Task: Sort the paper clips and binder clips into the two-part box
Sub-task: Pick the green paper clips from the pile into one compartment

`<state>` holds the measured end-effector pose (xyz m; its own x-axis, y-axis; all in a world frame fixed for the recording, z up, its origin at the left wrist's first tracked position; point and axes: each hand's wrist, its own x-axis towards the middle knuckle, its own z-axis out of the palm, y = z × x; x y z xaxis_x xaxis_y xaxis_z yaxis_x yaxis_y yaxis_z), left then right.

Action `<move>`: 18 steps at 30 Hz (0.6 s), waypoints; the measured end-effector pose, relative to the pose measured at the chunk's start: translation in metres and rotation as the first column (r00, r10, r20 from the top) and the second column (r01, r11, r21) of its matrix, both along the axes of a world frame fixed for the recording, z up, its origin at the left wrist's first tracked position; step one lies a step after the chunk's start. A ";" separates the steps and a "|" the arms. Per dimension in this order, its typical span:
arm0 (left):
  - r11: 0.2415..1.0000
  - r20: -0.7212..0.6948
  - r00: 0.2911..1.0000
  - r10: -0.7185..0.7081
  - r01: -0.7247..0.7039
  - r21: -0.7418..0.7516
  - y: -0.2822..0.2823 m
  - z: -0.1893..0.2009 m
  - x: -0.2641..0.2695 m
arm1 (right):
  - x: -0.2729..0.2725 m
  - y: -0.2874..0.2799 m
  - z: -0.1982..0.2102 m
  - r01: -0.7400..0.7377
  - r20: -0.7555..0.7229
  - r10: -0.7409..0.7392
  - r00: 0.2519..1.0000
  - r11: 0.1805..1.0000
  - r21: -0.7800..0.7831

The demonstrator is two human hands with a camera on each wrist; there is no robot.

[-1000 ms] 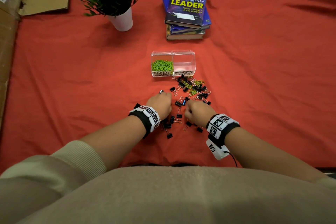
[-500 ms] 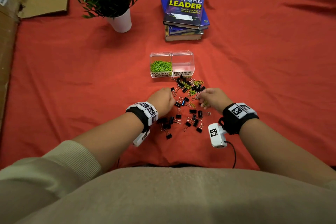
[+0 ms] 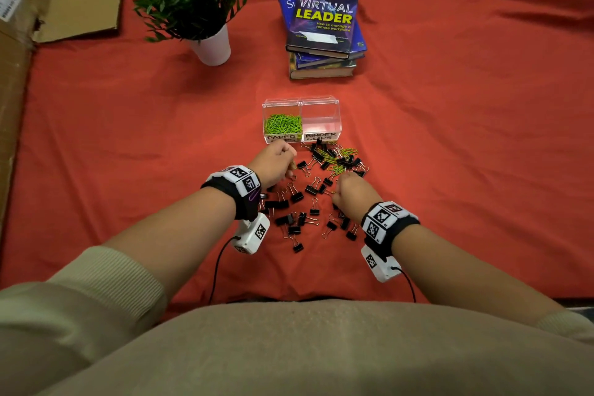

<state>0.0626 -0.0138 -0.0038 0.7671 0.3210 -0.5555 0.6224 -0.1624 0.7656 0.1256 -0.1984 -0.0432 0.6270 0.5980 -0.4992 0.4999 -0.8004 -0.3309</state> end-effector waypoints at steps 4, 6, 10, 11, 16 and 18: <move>0.995 -0.026 0.999 0.018 -0.021 -0.099 -0.007 0.000 0.013 | 0.012 -0.010 0.014 0.282 -0.269 -0.233 0.934 0.946 0.160; 0.988 -0.025 1.000 0.017 -0.020 -0.153 -0.014 0.001 0.019 | 0.025 -0.020 0.025 0.465 -0.416 -0.347 0.840 0.857 0.224; 0.978 -0.014 1.000 -0.022 0.018 -0.209 -0.030 0.004 0.031 | 0.058 -0.044 0.035 0.788 -0.696 -0.465 0.546 0.568 0.239; 0.974 -0.016 1.000 -0.017 0.013 -0.225 -0.034 0.004 0.034 | 0.065 -0.049 0.035 0.842 -0.749 -0.466 0.472 0.490 0.226; 0.990 -0.044 0.997 -0.067 0.061 -0.131 -0.050 -0.005 0.046 | 0.091 -0.050 0.023 0.877 -0.692 -0.577 0.435 0.446 0.180; 0.970 -0.051 0.974 -0.220 0.224 0.092 -0.055 -0.010 0.050 | 0.091 -0.042 0.018 0.707 -0.476 -0.563 0.675 0.678 0.200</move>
<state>0.1130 -0.0691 -0.0140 0.8028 0.1985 -0.5622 0.5924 -0.3718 0.7147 0.2164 -0.2408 -0.0251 0.7414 0.2878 -0.6062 -0.2980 -0.6683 -0.6816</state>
